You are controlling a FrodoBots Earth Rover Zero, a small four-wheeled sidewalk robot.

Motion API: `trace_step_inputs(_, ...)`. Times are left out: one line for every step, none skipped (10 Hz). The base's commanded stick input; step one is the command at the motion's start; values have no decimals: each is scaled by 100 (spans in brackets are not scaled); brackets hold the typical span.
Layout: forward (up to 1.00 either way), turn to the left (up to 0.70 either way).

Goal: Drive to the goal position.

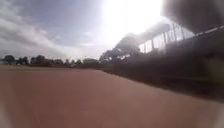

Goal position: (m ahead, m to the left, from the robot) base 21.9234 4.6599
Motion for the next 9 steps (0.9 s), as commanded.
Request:
trace_step_inputs(70, 0)
trace_step_inputs(70, 0)
trace_step_inputs(70, 0)
trace_step_inputs(70, 0)
trace_step_inputs(70, 0)
trace_step_inputs(70, 0)
trace_step_inputs(70, 0)
trace_step_inputs(70, 0)
trace_step_inputs(70, 0)
